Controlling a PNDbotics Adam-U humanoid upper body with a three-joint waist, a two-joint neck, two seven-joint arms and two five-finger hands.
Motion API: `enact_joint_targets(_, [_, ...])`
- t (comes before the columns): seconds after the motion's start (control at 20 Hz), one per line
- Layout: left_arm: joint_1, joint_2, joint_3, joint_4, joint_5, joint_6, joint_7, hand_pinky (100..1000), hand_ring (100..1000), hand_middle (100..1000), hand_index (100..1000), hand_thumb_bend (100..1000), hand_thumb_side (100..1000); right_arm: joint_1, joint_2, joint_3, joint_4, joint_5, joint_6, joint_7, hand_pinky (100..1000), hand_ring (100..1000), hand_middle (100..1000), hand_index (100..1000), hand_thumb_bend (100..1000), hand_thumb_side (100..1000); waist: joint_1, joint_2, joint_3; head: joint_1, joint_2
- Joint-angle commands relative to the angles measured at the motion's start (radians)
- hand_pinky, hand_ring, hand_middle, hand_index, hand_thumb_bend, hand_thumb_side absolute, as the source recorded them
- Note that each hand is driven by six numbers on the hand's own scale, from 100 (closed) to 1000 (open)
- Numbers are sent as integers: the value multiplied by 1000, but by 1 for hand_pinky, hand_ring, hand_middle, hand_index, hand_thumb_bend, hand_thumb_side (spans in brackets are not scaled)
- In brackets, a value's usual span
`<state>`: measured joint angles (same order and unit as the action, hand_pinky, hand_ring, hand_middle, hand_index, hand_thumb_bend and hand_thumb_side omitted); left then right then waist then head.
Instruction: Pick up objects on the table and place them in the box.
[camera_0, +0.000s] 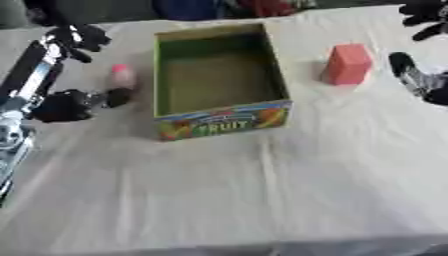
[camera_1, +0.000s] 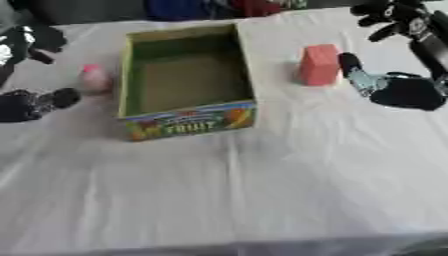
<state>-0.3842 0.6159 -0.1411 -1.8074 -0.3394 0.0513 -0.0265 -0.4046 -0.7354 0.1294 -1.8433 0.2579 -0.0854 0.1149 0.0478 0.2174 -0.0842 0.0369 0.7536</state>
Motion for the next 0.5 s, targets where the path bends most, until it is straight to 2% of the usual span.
enact_joint_targets(0.05, [-20,43,23,-21,-9,8,-1,705,763,798,790,864,727,-10,-34,-15,-8,-10,2,-4,712,825,841,884,195,463,-3,-18,-1,2,-9])
enact_joint_targets(0.15, [-23,48,24,-22,-6,9,-3,705,763,798,790,839,717,-9,-34,-16,-8,-9,1,-2,712,825,842,885,192,463,-4,-17,-1,2,-9])
enact_joint_targets(0.35, [-34,71,28,-19,-22,8,-22,704,760,789,784,567,606,-8,-35,-16,-7,-10,0,-1,713,826,843,887,178,473,-6,-17,-2,1,-12])
enact_joint_targets(0.5, [-51,106,23,2,-31,7,-58,711,762,787,782,461,540,-8,-36,-16,-7,-12,-1,0,713,826,844,887,173,476,-7,-18,-4,1,-14])
